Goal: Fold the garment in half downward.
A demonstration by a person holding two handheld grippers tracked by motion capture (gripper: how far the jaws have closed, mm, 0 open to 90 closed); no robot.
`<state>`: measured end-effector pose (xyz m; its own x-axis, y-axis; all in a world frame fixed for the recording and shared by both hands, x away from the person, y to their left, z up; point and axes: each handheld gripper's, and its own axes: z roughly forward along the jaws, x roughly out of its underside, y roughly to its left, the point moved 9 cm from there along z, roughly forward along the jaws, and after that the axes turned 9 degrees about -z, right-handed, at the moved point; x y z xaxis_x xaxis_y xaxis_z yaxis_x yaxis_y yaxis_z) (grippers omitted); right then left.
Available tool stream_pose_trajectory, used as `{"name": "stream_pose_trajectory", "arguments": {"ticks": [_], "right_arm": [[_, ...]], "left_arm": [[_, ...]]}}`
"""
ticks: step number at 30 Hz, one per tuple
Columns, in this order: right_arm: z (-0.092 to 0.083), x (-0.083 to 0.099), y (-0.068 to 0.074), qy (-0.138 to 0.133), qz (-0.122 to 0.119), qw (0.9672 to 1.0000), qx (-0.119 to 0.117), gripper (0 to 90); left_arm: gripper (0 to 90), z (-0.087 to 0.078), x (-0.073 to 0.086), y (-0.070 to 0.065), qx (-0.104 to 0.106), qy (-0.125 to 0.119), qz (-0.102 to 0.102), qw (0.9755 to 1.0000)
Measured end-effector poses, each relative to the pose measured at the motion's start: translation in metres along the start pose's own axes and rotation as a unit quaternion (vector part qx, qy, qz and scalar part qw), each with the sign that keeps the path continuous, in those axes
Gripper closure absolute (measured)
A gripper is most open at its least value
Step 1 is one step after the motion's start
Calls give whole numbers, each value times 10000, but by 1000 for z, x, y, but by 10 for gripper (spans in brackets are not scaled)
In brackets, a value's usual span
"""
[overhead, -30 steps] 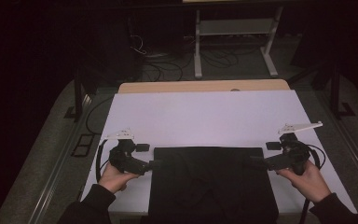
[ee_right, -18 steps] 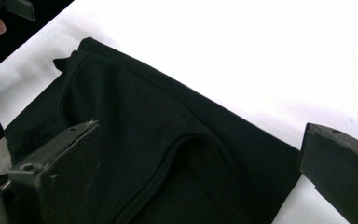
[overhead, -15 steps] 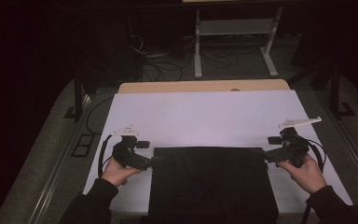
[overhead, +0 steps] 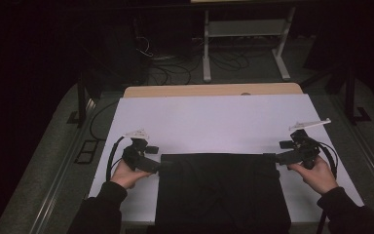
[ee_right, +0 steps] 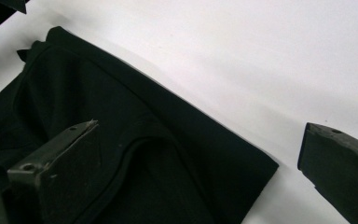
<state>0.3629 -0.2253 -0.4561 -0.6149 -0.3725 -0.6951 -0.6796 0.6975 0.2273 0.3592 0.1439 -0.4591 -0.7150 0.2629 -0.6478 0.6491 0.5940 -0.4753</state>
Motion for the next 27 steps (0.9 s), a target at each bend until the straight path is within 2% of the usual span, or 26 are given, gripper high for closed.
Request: {"name": "stream_pose_trajectory", "arguments": {"ticks": [5,12,17,23,27], "right_arm": [[5,3,-10,19,56,10000,34,0],[12,14,-25,159,106,9997,147,93],[14,21,-33,187,172,9995,199,127],[15,24,-37,203,181,9995,190,149],[18,27,-38,269,153,9993,188,185]], "left_arm": [[0,3,-2,6,-97,-62,-13,9999],[0,8,-2,20,-196,-80,-241,9995],[0,12,1,24,-205,-24,-284,9994],[3,14,2,31,-285,-31,-345,9990],[56,14,2,37,-351,-106,-433,9984]]}}
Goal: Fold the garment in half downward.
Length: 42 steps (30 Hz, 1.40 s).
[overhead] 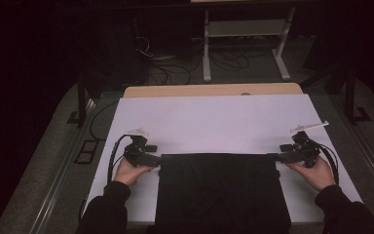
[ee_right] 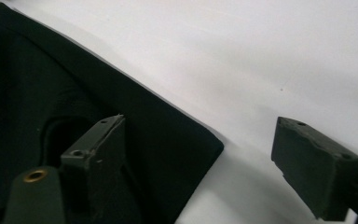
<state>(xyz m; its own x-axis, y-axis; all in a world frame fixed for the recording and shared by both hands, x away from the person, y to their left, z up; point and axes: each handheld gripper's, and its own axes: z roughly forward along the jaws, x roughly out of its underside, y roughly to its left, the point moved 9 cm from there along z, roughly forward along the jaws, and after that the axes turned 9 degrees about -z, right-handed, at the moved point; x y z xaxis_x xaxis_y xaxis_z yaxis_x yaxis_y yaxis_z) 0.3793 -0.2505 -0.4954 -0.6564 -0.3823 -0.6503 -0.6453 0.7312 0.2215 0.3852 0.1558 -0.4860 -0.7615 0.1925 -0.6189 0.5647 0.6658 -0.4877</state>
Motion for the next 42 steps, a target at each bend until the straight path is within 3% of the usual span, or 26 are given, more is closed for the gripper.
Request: {"name": "stream_pose_trajectory", "arguments": {"ticks": [14,24,33,37,42], "right_arm": [[8,4,0,160,-41,9998,60,389],[18,5,2,239,-173,9995,147,506],[21,3,3,232,-54,9996,140,717],[21,3,4,244,-12,9996,111,805],[21,3,5,245,30,9996,104,835]], "left_arm": [[293,5,3,7,-158,63,-68,9998],[446,9,5,8,-22,134,-188,9997],[610,17,8,9,10,242,-215,9995],[704,17,8,12,-123,239,-189,9995],[835,18,8,13,-288,227,-159,9992]]}}
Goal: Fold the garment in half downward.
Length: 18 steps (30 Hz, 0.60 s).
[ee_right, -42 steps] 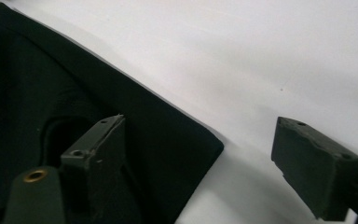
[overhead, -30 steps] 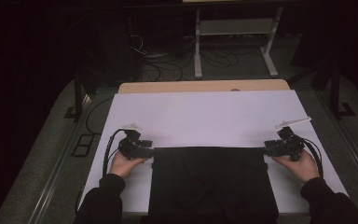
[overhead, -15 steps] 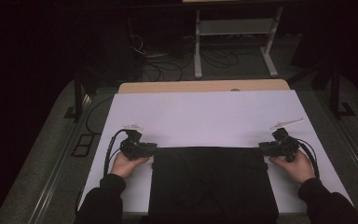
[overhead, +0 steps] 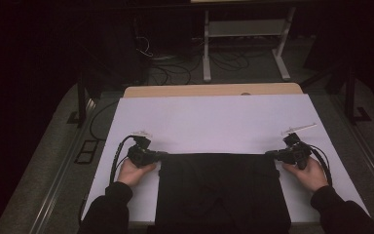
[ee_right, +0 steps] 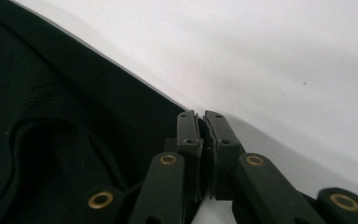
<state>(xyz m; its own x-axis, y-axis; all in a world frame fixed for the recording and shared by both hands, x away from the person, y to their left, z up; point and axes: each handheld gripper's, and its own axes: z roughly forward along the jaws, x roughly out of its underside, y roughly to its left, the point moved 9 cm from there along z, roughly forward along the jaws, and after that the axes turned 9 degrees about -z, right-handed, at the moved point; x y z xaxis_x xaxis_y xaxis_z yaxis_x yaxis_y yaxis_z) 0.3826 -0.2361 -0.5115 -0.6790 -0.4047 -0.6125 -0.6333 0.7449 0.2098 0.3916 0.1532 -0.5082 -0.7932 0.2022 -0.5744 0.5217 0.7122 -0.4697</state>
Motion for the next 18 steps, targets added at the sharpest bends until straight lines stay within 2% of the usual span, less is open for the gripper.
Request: {"name": "stream_pose_trajectory", "arguments": {"ticks": [6,13,15,18], "right_arm": [[-3,-1,0,-32,85,10000,-32,846],[-6,-2,0,-110,36,9999,7,853],[-7,-4,0,-142,-4,9999,40,855],[-7,-5,0,-158,-40,9999,32,858]], "left_arm": [[874,0,0,-1,-119,-8,95,9999],[878,-1,-2,-1,-301,-71,175,9994],[880,-3,-3,0,-422,-133,244,9987],[881,-7,-9,0,-459,-343,247,9981]]}}
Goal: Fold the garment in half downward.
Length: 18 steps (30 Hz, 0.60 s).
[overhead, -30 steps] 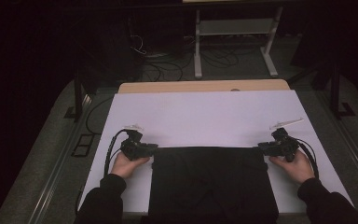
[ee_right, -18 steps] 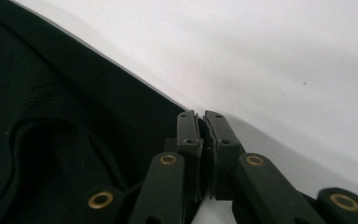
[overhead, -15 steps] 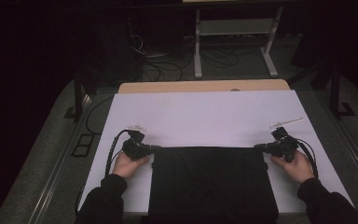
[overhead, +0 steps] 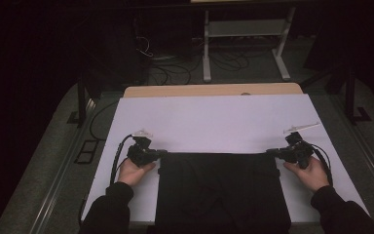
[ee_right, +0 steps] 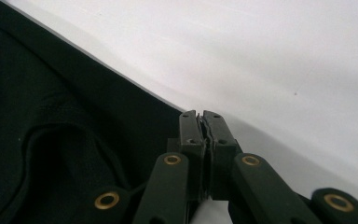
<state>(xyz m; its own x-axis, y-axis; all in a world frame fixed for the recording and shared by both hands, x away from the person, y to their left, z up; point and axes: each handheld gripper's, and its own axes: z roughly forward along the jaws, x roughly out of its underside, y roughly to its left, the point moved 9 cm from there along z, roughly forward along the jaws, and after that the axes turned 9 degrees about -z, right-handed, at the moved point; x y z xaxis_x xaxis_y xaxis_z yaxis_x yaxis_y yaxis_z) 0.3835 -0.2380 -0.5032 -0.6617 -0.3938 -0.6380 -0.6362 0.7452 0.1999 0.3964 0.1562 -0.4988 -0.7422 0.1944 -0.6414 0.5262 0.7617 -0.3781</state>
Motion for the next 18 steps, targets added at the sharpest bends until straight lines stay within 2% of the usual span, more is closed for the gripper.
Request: {"name": "stream_pose_trajectory", "arguments": {"ticks": [11,18], "right_arm": [[-4,-12,0,-161,-111,9998,52,861],[-6,-19,-3,-276,-51,9995,144,862]], "left_arm": [[882,-7,-9,-2,-101,-184,100,9997],[883,-8,-20,-1,-218,-309,223,9990]]}}
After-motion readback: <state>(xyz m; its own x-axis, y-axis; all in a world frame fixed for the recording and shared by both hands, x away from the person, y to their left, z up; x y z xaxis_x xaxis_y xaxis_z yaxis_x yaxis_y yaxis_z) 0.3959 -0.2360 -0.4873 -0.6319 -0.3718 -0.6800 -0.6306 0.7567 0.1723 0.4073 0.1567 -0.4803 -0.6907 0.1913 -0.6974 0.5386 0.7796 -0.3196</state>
